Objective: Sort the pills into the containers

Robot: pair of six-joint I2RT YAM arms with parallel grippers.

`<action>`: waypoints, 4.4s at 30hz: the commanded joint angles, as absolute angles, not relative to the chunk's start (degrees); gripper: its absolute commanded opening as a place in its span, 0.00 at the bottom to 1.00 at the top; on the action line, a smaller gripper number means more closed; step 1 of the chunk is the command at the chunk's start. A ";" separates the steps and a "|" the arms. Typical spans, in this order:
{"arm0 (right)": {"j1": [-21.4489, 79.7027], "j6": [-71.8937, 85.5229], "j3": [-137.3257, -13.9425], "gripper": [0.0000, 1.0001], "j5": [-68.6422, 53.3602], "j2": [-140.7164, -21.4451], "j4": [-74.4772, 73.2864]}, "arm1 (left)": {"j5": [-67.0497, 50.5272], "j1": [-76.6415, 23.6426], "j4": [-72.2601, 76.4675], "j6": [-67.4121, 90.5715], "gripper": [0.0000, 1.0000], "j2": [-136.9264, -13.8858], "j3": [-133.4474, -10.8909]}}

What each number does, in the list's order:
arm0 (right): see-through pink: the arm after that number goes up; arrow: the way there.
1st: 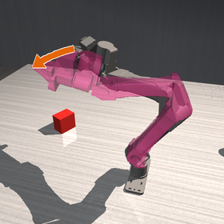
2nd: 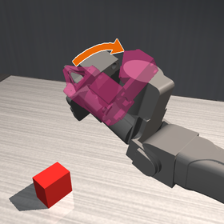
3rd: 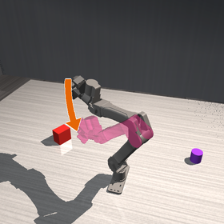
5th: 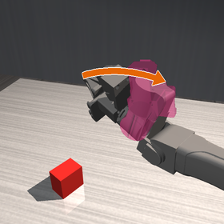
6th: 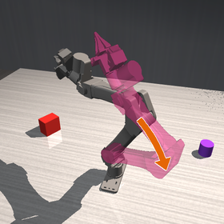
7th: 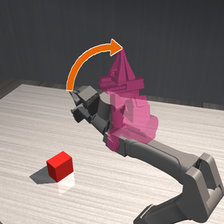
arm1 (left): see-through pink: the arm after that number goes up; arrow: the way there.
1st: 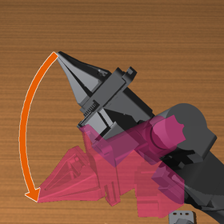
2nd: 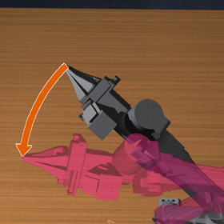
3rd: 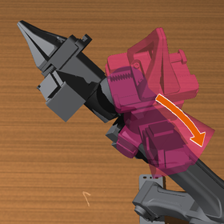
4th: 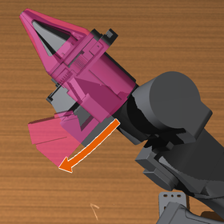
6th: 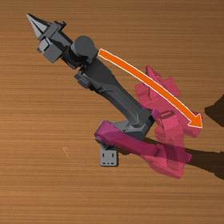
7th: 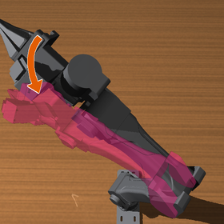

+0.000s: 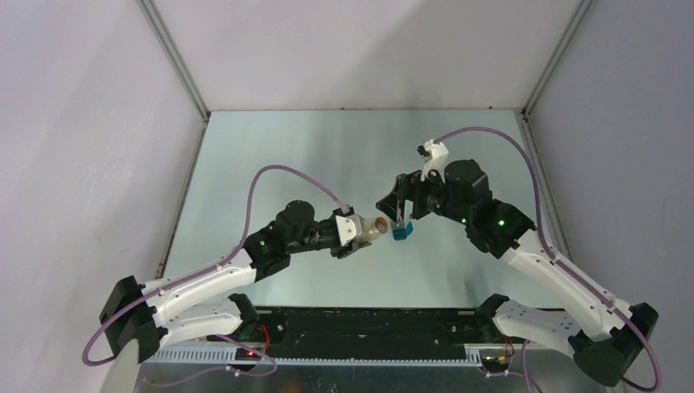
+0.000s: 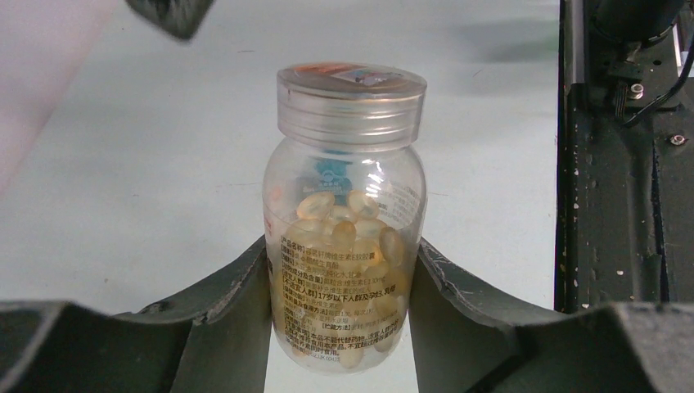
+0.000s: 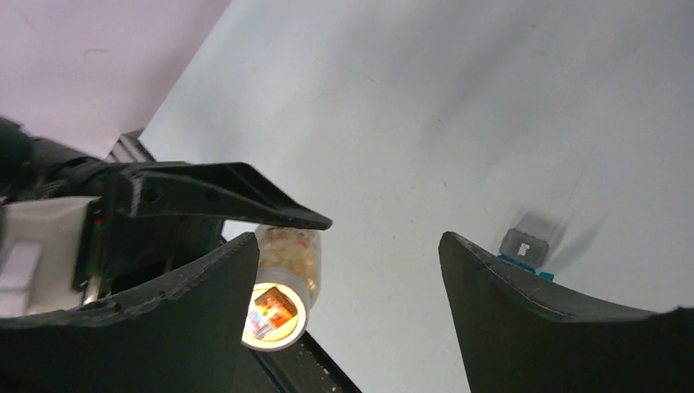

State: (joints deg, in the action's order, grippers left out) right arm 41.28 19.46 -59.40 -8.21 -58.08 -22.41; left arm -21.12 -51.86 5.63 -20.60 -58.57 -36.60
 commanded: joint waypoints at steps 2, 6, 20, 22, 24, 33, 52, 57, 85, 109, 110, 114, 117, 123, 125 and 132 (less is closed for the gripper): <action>40.30 13.41 -61.87 0.86 -17.10 -54.98 -22.11 | -20.26 -51.98 8.00 -21.39 0.00 -57.58 -38.90; 40.34 4.13 -61.95 0.86 -24.31 -55.70 -26.19 | -20.41 -51.95 7.22 -21.83 0.00 -57.43 -39.14; 42.28 -3.49 -62.17 0.81 -27.97 -57.30 -28.53 | -20.91 -51.96 6.53 -22.56 0.00 -57.22 -39.55; 42.66 -3.53 -62.41 0.81 -26.82 -57.90 -28.55 | -20.84 -51.96 6.46 -22.65 0.00 -57.18 -39.64; 43.14 -3.53 -62.66 0.81 -26.17 -58.44 -28.43 | -20.83 -51.93 6.38 -22.73 0.00 -57.14 -39.74; 43.27 7.84 -63.57 0.43 -23.73 -60.95 -22.23 | -20.48 -51.98 6.90 -22.74 0.00 -57.32 -39.64; 47.01 31.42 -57.13 0.99 -2.63 -53.80 -13.76 | -6.80 -51.99 9.69 -21.02 0.00 -58.07 -38.46; 42.83 13.65 -57.13 0.97 -12.56 -50.26 -19.79 | -8.17 -52.00 9.23 -21.29 0.00 -58.27 -38.78; 46.25 -9.86 -66.21 0.45 -21.02 -59.56 -29.49 | -26.03 -52.02 0.76 -24.65 0.01 -56.55 -41.67; 44.13 41.87 -67.66 0.91 -4.94 -64.63 -23.57 | -11.29 -51.86 4.80 -23.97 0.00 -57.38 -39.88; 43.75 40.62 -67.36 0.97 -5.15 -64.18 -23.65 | -10.89 -51.86 5.07 -23.94 0.00 -57.37 -39.80; 42.13 30.60 -65.21 0.99 -11.36 -61.36 -22.11 | -10.83 -51.93 5.11 -23.91 0.00 -57.43 -39.72; 41.97 18.39 -64.99 0.99 -14.97 -59.94 -24.58 | -11.30 -51.88 4.97 -23.82 0.00 -57.23 -39.74; 41.99 -0.07 -64.53 0.95 -26.57 -59.01 -30.01 | -18.79 -51.86 4.88 -24.75 0.00 -56.11 -39.09; 42.01 -3.60 -64.51 0.92 -26.82 -59.17 -31.34 | -20.49 -51.87 4.82 -24.76 0.00 -55.93 -38.92; 41.96 -9.10 -65.59 0.70 -28.13 -61.11 -32.59 | -24.02 -51.87 2.21 -25.54 0.00 -56.32 -40.12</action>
